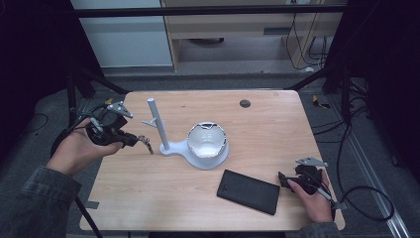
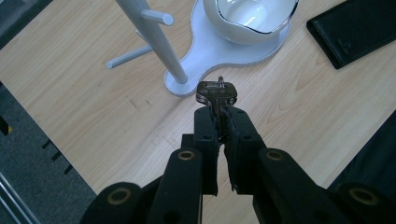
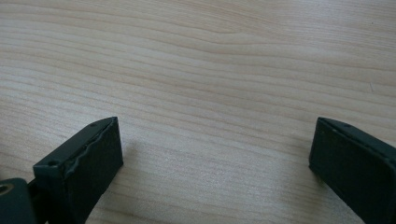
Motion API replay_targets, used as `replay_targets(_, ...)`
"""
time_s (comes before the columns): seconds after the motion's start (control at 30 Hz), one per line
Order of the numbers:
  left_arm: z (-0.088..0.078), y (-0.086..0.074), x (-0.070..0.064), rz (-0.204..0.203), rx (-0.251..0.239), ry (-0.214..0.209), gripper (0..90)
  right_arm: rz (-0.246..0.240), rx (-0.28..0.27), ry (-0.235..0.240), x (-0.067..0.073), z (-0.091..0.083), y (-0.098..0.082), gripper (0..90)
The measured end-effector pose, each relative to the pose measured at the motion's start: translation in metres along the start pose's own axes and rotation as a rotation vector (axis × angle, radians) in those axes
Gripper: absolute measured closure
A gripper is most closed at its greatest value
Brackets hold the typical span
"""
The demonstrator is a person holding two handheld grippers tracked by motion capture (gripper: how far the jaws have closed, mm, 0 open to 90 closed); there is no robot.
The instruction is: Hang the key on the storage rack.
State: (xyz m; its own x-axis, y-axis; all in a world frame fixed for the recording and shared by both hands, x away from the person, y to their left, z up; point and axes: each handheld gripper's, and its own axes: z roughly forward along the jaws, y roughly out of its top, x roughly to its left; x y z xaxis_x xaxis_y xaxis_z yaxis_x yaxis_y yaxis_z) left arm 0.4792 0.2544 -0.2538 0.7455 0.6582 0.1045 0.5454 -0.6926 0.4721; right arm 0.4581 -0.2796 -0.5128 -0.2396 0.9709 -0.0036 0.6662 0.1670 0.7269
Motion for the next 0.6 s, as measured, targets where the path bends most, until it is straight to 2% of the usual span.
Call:
replay_targets(0.13, -0.003, 0.003, 0.003, 0.006, 0.005, 0.002, 83.3, 0.000, 0.000, 0.000, 0.000, 0.000, 0.000, 2.8)
replay_targets(0.4, -0.005, 0.008, 0.008, -0.011, -0.002, 0.003, 83.4, 0.000, 0.000, 0.001, 0.000, 0.000, 0.000, 2.7)
replay_targets(0.6, -0.008, 0.012, 0.009, -0.010, -0.004, 0.008, 83.3, 0.000, 0.000, 0.001, 0.000, 0.000, 0.000, 2.7)
